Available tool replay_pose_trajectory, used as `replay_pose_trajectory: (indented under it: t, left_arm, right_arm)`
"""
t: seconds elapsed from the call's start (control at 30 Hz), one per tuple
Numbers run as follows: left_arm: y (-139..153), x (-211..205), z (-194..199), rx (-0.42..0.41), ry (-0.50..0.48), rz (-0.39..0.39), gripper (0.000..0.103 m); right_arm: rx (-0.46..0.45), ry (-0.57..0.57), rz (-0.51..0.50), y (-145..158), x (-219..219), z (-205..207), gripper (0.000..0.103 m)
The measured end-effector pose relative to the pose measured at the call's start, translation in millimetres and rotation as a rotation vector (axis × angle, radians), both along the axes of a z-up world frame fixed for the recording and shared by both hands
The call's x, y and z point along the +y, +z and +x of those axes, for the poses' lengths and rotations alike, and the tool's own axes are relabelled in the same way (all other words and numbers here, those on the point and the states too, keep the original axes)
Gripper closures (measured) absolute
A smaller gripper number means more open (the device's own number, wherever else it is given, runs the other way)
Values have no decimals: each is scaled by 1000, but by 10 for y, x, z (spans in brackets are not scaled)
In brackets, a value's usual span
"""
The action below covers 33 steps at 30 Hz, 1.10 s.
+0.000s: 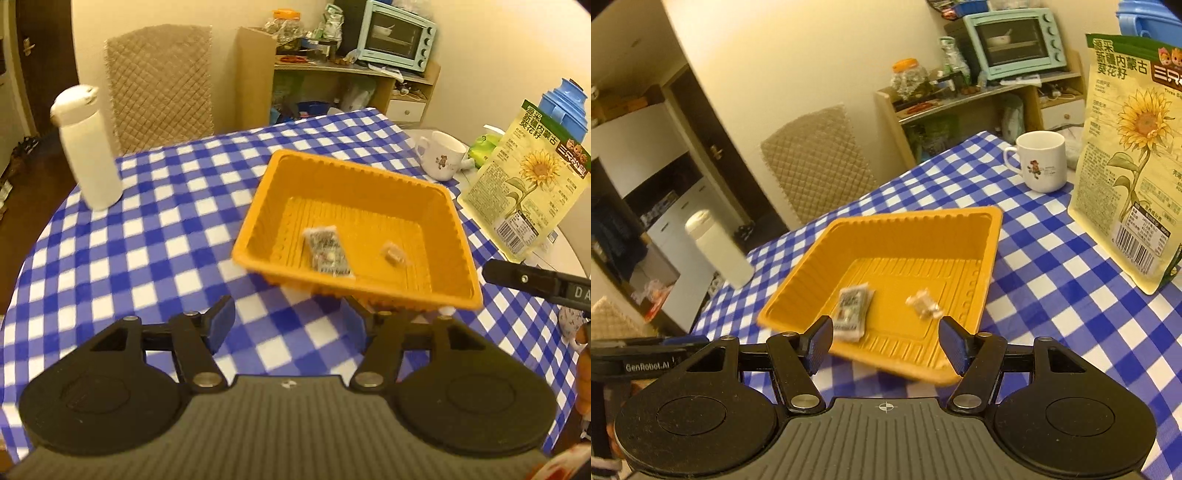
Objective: Organize snacks
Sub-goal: 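Move both tools back toward the remaining red candies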
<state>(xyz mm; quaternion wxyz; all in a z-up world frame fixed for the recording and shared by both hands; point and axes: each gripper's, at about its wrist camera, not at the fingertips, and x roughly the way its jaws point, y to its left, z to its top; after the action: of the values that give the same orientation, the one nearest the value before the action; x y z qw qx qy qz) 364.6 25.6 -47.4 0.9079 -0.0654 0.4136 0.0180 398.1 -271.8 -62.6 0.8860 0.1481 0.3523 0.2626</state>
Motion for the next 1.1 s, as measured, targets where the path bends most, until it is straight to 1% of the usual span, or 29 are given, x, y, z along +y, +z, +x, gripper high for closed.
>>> replay_pose_trajectory:
  t: [0.17, 0.33, 0.53, 0.7, 0.87, 1.1]
  left_arm:
    - [-21, 107, -283, 17, 45, -7, 43]
    - [-75, 236, -561, 40, 90, -3, 43]
    - [-180, 397, -865, 70, 155, 10, 43]
    - [-266, 493, -1071, 93, 199, 17, 43]
    - [-329, 551, -1214, 111, 226, 30, 43]
    - [-406, 621, -1361, 125, 265, 16, 43]
  right_arm:
    - [-14, 74, -47, -43, 62, -239, 39]
    - [11, 142, -65, -178, 109, -394, 39]
    - [15, 221, -129, -367, 187, -535, 40]
    - [7, 287, -160, -504, 254, -592, 40]
    - [-36, 361, -205, -571, 362, -653, 40]
    - [-115, 471, -294, -662, 569, -715, 40]
